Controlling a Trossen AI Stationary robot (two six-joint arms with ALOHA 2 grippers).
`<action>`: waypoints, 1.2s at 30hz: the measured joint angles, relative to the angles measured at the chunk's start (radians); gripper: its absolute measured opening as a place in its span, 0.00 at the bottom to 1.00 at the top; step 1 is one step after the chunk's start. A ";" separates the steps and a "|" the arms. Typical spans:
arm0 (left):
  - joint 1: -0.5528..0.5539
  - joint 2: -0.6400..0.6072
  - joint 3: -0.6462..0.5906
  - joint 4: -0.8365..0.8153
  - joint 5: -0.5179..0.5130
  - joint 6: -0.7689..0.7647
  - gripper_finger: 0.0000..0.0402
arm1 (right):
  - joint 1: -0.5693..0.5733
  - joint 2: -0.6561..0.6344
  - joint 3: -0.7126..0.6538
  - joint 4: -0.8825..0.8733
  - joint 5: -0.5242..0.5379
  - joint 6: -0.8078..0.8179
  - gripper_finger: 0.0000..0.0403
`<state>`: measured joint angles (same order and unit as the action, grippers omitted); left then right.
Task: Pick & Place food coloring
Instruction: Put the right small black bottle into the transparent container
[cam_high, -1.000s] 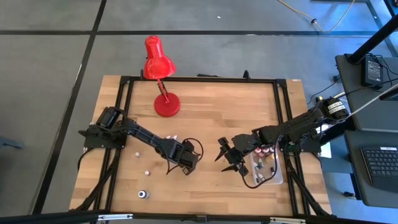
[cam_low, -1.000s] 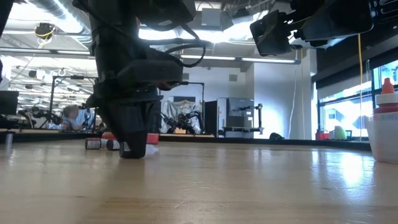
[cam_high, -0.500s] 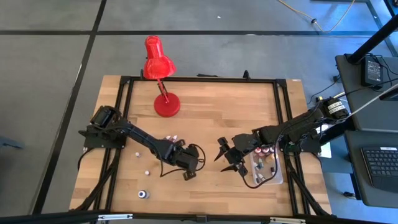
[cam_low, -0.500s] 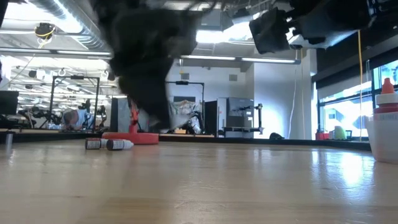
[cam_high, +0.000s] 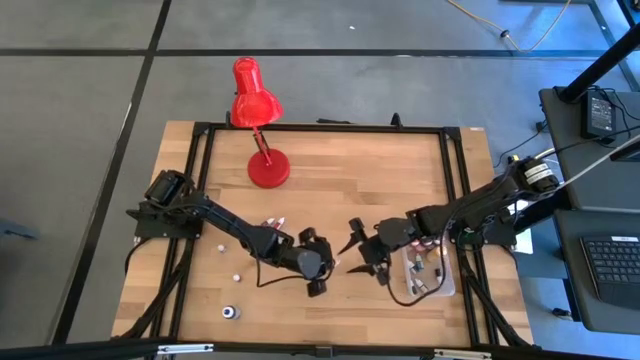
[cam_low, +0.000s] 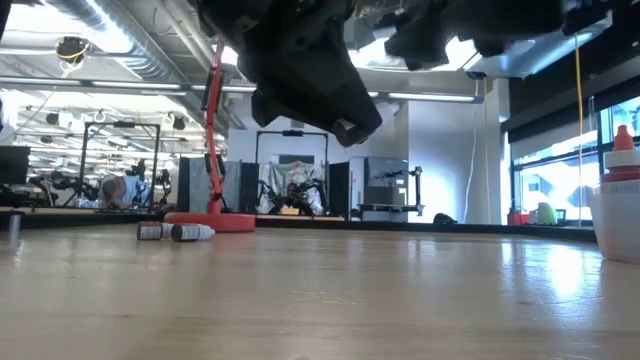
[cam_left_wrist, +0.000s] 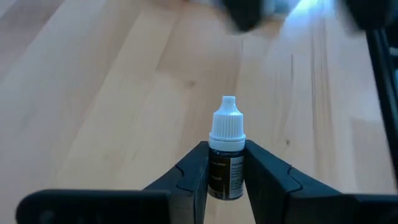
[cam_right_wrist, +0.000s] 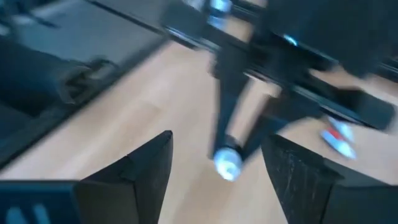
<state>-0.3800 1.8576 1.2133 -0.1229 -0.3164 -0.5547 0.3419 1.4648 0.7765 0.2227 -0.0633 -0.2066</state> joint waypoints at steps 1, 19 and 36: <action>0.001 0.000 0.000 0.001 -0.002 -0.030 0.21 | 0.004 0.009 0.000 0.004 0.046 0.007 0.62; 0.002 0.000 0.000 0.101 -0.007 -0.105 0.21 | 0.013 0.064 0.000 -0.002 0.080 0.075 0.42; 0.002 -0.001 0.000 0.141 0.000 -0.058 0.21 | 0.013 0.064 0.000 0.000 0.050 0.072 0.16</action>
<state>-0.3782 1.8565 1.2133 0.0181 -0.3168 -0.6125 0.3550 1.5291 0.7761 0.2226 -0.0137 -0.1347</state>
